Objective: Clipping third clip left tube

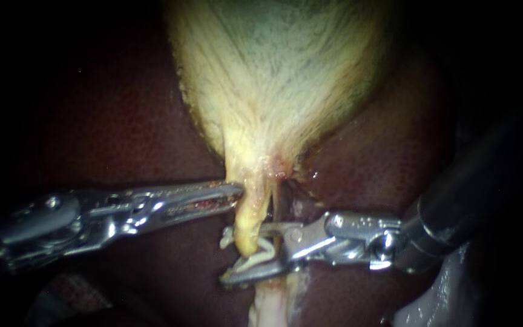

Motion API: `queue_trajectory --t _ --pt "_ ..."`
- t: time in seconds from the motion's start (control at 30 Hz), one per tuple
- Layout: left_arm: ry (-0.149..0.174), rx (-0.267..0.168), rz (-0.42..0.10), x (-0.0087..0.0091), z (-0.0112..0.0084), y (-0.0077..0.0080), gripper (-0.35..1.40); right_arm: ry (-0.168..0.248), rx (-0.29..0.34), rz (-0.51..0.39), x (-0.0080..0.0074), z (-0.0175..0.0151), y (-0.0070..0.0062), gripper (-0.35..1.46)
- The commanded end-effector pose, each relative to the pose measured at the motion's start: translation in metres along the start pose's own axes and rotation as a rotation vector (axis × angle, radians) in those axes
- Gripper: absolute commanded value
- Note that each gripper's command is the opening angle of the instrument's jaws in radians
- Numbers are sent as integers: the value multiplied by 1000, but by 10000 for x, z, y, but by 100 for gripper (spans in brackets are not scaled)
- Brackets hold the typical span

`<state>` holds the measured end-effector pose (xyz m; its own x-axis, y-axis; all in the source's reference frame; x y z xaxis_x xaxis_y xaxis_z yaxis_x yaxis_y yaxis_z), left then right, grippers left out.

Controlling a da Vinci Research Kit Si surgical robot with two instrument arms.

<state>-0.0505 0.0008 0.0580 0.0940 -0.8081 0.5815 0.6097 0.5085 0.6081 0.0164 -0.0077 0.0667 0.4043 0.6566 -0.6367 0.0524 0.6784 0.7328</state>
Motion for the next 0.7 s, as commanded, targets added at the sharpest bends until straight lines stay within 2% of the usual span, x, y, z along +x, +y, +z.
queue_trajectory --t 0.03,0.13,0.27,0.33,0.37,0.4,0.47,0.7 --pt "0 0 0 0 0 0 -35 4 -10 -4 4 -3 2 51" --pt "-1 0 0 1 1 -1 -35 8 -19 -1 13 -8 4 49" --pt "0 2 1 1 1 -1 -35 9 -20 -1 13 -8 4 42" --pt "0 2 1 1 2 -1 -35 8 -19 -2 12 -9 4 23" --pt "0 2 1 1 2 -1 -35 8 -19 -2 12 -10 4 9" --pt "0 2 1 1 2 -1 -35 8 -18 -2 11 -11 4 -12" --pt "0 2 1 1 2 -1 -35 8 -18 -2 10 -13 5 -34" --pt "0 2 1 2 2 -1 -35 9 -24 -2 6 -16 12 -35"
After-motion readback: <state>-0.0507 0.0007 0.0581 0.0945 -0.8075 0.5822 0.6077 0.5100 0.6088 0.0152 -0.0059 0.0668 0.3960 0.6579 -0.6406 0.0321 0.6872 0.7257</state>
